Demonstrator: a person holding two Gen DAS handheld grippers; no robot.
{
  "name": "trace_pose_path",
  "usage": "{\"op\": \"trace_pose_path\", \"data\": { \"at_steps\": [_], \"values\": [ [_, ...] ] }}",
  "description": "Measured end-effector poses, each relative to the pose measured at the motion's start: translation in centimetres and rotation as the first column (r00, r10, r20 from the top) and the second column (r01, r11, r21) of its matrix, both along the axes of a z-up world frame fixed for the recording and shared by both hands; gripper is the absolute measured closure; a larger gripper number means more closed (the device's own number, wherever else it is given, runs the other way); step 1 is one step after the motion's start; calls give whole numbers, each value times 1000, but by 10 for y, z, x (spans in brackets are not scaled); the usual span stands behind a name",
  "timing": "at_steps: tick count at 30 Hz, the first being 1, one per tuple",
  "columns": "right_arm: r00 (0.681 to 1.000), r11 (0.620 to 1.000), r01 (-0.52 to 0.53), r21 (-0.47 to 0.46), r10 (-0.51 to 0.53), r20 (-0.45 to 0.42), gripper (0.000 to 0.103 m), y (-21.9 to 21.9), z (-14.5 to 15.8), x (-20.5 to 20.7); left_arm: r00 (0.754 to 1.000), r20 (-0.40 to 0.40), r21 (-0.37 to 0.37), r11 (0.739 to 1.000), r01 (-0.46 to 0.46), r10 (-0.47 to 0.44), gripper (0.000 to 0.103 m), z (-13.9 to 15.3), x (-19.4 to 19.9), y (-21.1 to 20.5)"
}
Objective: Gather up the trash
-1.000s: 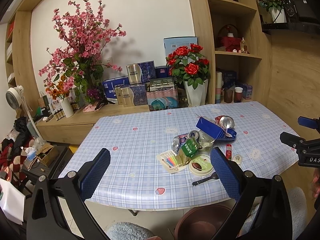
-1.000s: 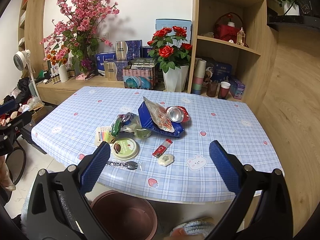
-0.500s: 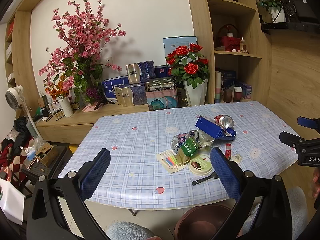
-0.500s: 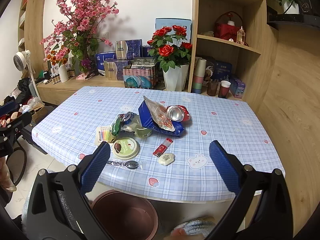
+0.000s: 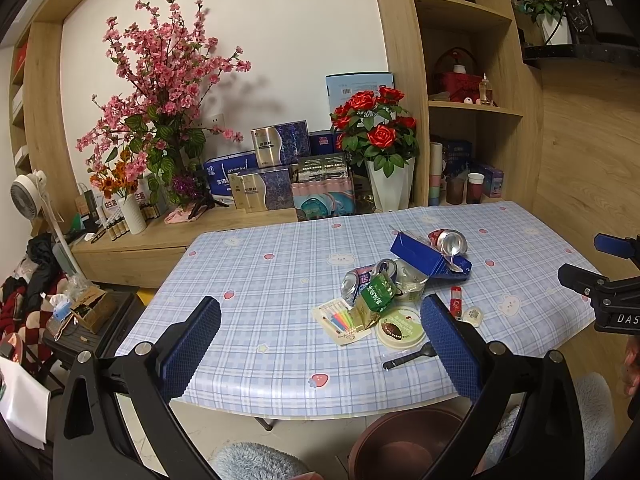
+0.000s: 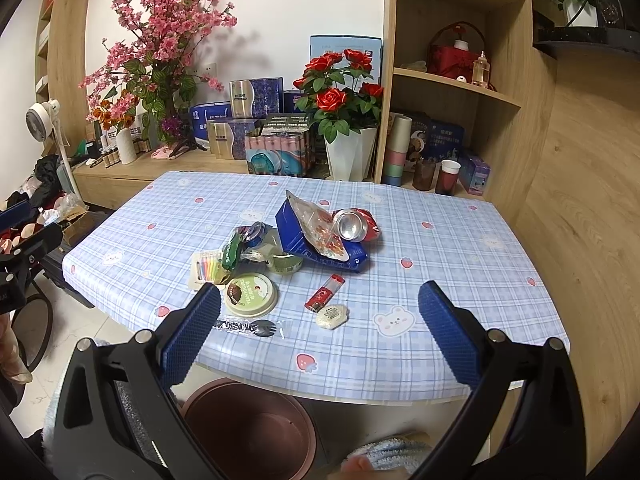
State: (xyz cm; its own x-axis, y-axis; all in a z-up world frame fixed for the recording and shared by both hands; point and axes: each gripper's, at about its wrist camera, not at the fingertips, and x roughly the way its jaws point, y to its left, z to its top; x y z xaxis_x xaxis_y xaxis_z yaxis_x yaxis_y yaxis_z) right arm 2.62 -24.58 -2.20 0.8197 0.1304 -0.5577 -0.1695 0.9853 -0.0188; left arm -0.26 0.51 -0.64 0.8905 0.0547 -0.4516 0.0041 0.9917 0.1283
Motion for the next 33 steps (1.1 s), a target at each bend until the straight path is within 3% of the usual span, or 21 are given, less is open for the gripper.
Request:
{"op": "trace_pose_path", "data": {
  "at_steps": [14,20,26,29,33],
  "values": [
    [1000,999,6,42,-6,-2,5,-3,-10,2,1000,29,26,1000,10,-11,5,-17,0,-8],
    [1000,997,8,80,-8,2,5,-8,-16,9,1000,-2,17,999,30,-30,5,-27,9,-4],
    [1000,998,-9,-61,9,1,5,5,-27,20,998,12,-2,999,54,-54,5,-36,16,2],
    [1000,989,-14,-145,10,-23,5,14,-36,29,997,-48,-24,998,60,-61,5,-46,27,6],
    [998,987,-3,-162,-9,-70,6,13,-47,40,994,-99,-62,997,49,-55,5,-57,36,13]
  ]
}}
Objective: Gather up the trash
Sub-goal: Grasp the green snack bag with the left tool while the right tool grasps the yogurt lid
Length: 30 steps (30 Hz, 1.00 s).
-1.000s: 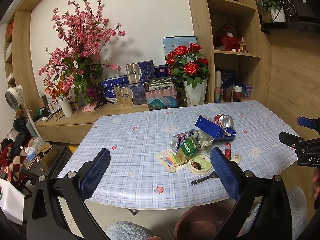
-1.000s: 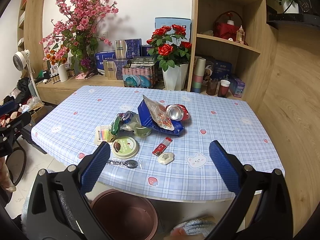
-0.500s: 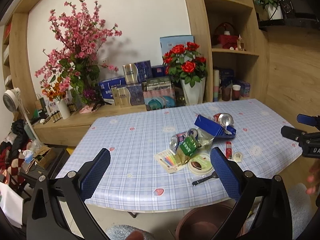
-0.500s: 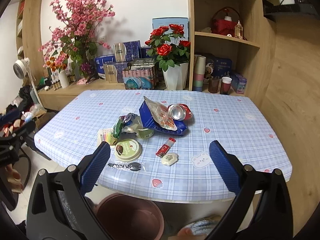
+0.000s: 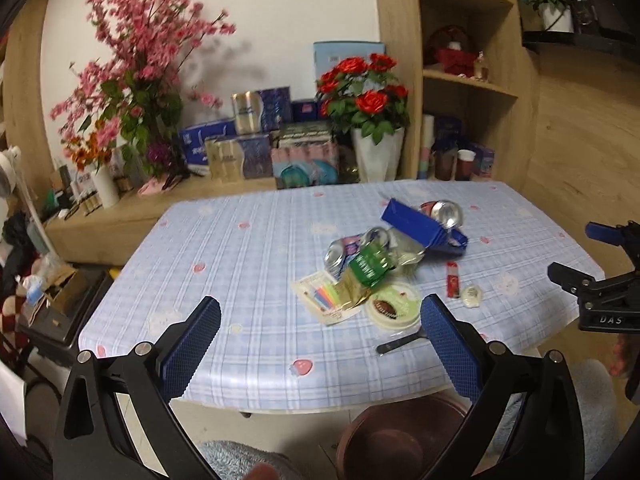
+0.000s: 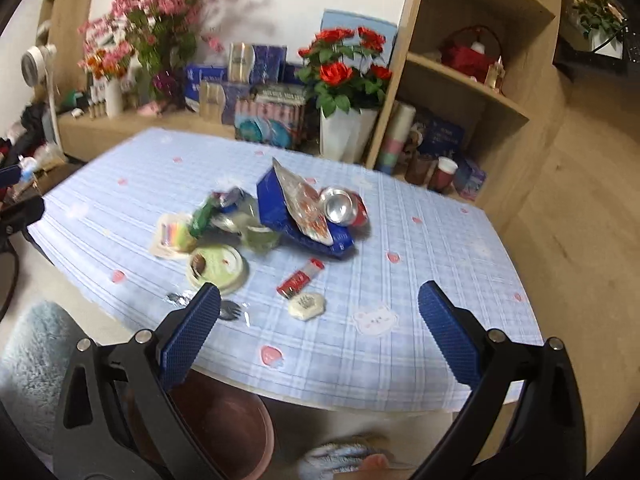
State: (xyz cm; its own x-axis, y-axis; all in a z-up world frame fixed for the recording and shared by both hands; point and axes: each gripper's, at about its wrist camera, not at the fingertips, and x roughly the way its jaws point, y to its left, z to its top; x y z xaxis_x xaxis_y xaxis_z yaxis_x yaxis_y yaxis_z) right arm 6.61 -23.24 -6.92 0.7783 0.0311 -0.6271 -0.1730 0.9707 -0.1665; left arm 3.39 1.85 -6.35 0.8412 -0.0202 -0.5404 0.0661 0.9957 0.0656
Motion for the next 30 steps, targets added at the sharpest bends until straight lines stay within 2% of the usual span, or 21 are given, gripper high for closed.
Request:
{"op": "trace_pose_path", "data": {
  "at_steps": [4,13,15,18,23,26,30],
  "values": [
    [1000,1000,-1,26,2,-31,6,-2,-14,8,999,-46,-23,999,27,-28,5,-14,8,4],
    [994,991,-65,113,75,-83,6,11,-54,30,996,-80,-16,999,32,-33,5,-38,25,9],
    [990,985,-92,146,106,-91,6,19,-65,41,997,-79,-25,1000,15,-17,5,-43,30,14],
    [981,973,-137,184,159,-108,6,40,-85,64,992,-122,-78,996,-33,23,5,-59,45,30],
    [964,964,-195,182,223,-146,6,79,-119,100,981,-170,-147,982,-115,90,6,-79,58,59],
    [951,965,-203,165,235,-200,6,101,-141,123,976,-188,-146,980,-136,107,6,-88,62,70],
    [954,973,-172,155,204,-221,7,116,-154,141,969,-209,-142,976,-167,135,6,-101,67,86]
  ]
}}
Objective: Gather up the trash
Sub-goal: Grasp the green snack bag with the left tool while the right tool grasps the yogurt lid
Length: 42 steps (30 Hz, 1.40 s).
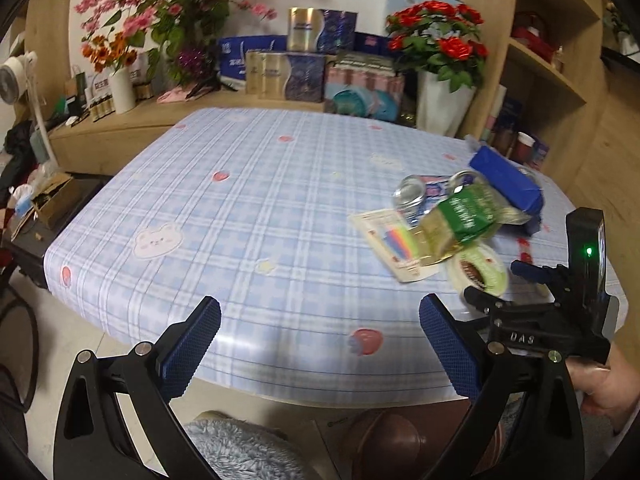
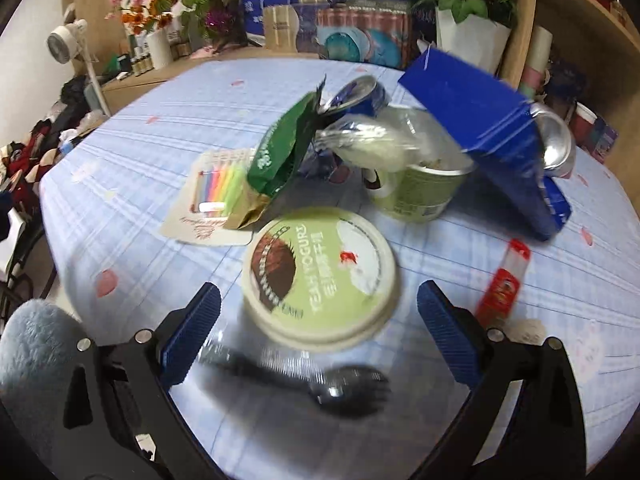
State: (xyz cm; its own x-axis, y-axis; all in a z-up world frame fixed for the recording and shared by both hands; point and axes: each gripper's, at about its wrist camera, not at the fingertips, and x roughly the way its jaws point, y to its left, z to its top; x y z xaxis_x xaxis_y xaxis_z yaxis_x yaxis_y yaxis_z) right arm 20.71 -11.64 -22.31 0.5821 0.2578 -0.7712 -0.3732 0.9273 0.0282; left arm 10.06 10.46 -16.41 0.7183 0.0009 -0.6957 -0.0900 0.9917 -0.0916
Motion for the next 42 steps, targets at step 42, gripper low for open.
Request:
{"op": "trace_pose_path", "data": {
  "at_steps": [42],
  "values": [
    [972,967,213,142,-224,67,17,-119,28,-61,928,-86,252,894,372,-362,14,-45,140,-156]
  ]
}}
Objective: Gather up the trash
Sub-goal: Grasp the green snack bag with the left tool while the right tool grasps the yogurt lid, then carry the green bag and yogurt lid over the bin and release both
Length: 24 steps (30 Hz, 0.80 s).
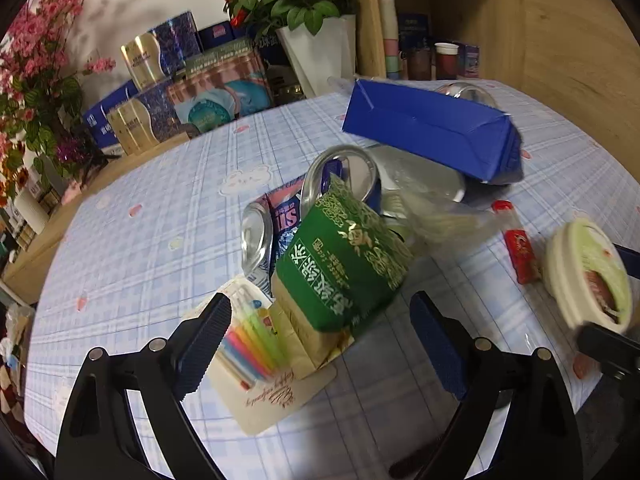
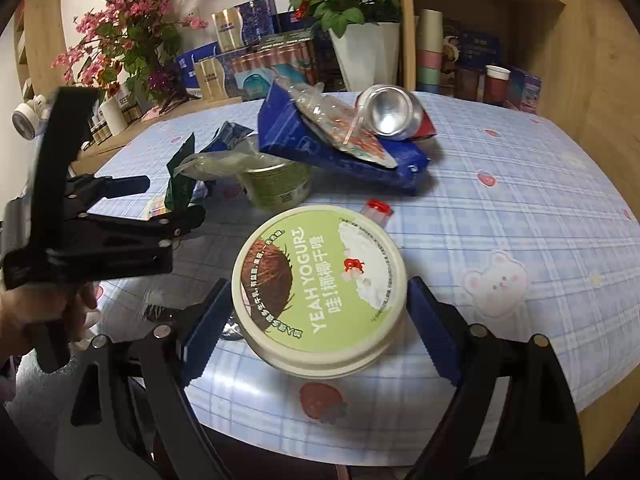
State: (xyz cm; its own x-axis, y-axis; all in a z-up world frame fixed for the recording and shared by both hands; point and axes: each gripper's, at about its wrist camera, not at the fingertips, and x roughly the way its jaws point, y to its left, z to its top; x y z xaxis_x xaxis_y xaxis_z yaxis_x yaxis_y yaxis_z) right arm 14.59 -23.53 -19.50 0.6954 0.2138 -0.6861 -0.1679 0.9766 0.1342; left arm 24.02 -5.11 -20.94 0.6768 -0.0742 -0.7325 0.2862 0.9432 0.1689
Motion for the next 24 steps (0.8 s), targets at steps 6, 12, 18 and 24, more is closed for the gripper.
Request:
{"op": "trace_pose_path", "data": {
  "at_steps": [6,12,18,24],
  "values": [
    [1000,1000,3,8,-3,-15,17,-1,-4,-6,999,-25,-55,998,-25,24,26,-2,9,11],
    [1000,1000,3,14,-3,-1,17,1,-2,-11,1000,-27,-113,994,-4,1,84,8,-4,21],
    [1000,1000,-7,17,7,20,17,5,4,-18,1000,11,-131,991,19,-18,87,31,-29,29],
    [999,1000,-14,15,13,47,17,6,13,-31,1000,3,-221,975,5,-4,88,52,-59,38]
  ]
}}
